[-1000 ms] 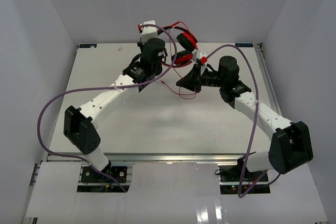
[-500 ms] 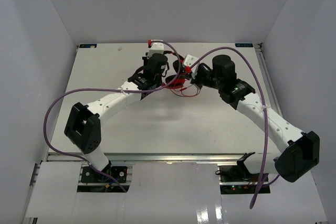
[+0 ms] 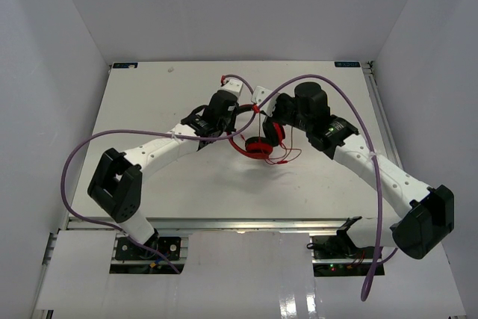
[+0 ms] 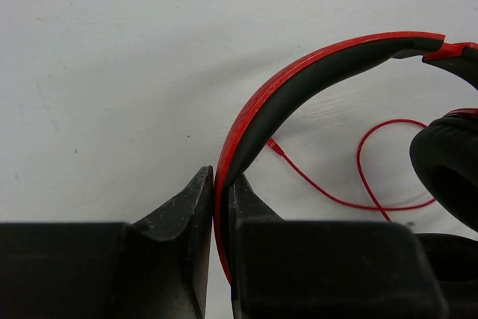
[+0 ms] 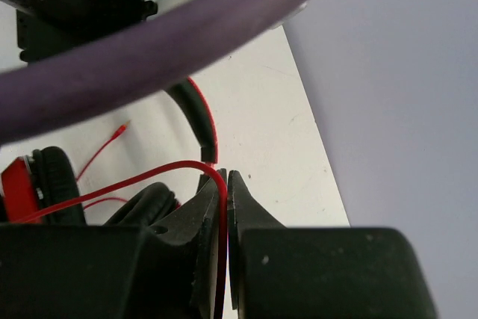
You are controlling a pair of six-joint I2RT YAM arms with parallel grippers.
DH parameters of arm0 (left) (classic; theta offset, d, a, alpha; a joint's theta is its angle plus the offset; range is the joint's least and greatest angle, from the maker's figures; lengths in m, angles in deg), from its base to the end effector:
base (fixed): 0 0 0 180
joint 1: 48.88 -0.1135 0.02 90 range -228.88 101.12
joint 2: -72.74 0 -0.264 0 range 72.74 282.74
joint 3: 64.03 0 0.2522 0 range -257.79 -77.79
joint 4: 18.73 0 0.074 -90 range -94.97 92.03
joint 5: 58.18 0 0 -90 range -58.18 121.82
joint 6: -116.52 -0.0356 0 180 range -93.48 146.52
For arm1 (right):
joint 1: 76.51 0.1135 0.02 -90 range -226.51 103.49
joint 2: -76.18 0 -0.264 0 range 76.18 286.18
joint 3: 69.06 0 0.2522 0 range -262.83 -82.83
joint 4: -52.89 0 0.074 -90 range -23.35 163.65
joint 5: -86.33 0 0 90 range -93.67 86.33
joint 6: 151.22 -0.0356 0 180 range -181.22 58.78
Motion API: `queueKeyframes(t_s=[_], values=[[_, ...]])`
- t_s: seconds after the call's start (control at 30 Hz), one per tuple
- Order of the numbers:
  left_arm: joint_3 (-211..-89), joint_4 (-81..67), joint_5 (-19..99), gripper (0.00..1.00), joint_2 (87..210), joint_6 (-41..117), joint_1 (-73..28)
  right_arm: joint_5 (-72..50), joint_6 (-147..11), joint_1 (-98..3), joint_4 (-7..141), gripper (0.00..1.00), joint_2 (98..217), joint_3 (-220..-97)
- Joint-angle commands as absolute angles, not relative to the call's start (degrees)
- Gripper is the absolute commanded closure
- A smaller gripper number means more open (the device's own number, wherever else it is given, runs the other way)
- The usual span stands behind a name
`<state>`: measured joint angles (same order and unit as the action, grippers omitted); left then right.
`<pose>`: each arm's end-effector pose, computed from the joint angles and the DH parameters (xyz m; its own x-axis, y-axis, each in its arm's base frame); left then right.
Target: Wrap the headphones
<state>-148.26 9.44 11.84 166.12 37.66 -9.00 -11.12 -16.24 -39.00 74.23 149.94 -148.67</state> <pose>0.2917 -0.2279 0.2718 -0.5326 0.2084 -0.8203 0.2968 0.9537 0.0496 0.2371 0.1878 0.3635 0.3470 -0.6172 -0.7061 -0.6469 0.3876 -0.6567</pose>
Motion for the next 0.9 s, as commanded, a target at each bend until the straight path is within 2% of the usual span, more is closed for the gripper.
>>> queueKeyframes(t_s=[0.0, 0.2, 0.5, 0.7, 0.77, 0.83, 0.87], values=[[-147.94, 6.47, 15.64, 1.0, 161.0, 39.74, -8.89, -9.65, -15.16, -39.15, 72.18, 0.92, 148.56, -149.44], [-145.3, 5.74, 12.59, 1.0, 159.69, 36.92, -11.02, -11.84, -15.32, -41.11, 74.59, 0.92, 144.48, -151.11], [-137.88, 1.17, 23.28, 1.0, 154.64, 29.47, -13.28, -13.42, -15.33, -42.07, 76.94, 0.92, 144.03, -153.86], [-135.16, 1.24, 15.99, 1.0, 153.24, 23.19, -14.16, -15.41, -15.65, -42.89, 78.63, 0.92, 143.73, -155.69], [-135.1, 1.53, 11.35, 1.0, 153.33, 23.71, -15.88, -19.26, -16.55, -43.48, 80.73, 0.92, 143.4, -157.23], [-135.18, 1.37, 8.53, 1.0, 153.25, 24.93, -18.52, -28.74, -16.39, -43.89, 86.24, 0.91, 143.24, -158.51], [-135.32, 0.85, 8.32, 1.0, 152.94, 26.21, -20.33, -37.45, -14.46, -43.99, 90.45, 0.91, 143.38, -160.12]])
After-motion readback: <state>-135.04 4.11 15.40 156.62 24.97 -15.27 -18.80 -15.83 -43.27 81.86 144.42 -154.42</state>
